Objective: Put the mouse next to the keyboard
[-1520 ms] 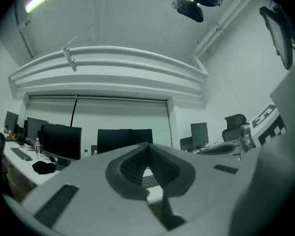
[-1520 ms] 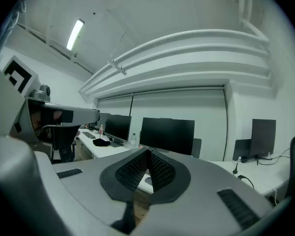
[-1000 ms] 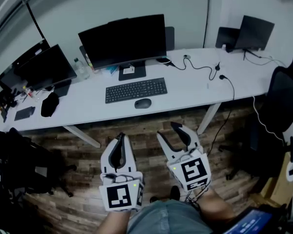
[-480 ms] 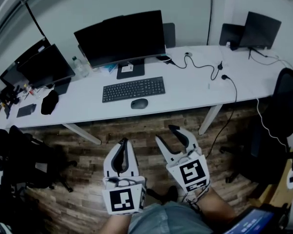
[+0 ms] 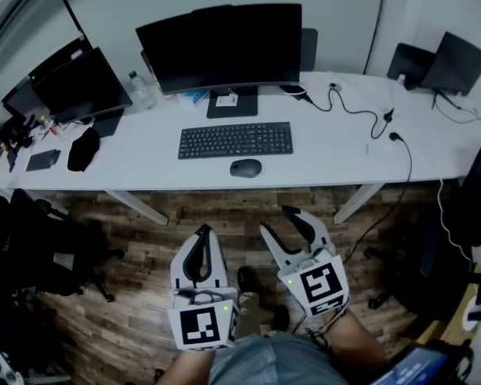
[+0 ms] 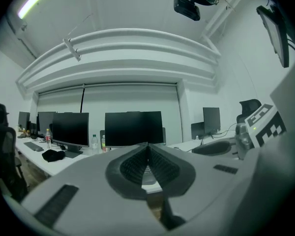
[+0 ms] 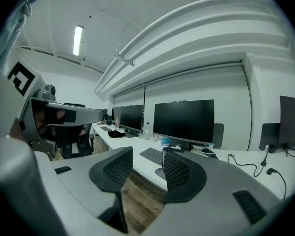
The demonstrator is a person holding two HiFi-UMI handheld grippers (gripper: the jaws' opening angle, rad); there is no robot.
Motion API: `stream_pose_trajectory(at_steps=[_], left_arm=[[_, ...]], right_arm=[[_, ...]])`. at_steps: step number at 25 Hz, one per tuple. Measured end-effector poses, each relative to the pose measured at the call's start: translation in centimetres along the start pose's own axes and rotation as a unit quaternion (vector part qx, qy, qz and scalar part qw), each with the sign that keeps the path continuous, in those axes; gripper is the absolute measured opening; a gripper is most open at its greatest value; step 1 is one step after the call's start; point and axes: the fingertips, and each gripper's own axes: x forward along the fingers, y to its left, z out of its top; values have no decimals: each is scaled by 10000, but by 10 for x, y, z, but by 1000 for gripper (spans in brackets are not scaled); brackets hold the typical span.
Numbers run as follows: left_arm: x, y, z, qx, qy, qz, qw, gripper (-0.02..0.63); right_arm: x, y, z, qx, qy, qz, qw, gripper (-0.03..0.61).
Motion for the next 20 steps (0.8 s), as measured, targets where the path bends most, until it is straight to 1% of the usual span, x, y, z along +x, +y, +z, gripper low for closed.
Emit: stream_pose_trajectory(at_steps=[3,5,10,13,20], left_arm=[[24,19,-13,-197,127,-13,9997,5],[45,35,-19,-248,180,-31,9995,5],[98,73,-24,-381,185,-157,9990,5],[125,91,-16,-410,89,-248,9988,5],[170,125,14,-365,-271,-424,9981,5]], right_arm=[[29,-2,-4,-51,95,70,9999,201],[53,-3,-7,-53,189,119,9997,201],[117,-6,-3,-122,256,280,9992,212],[148,-10,7,-178,234,313,9991,216],[197,-24,46,-417,-54,268,9988,233]])
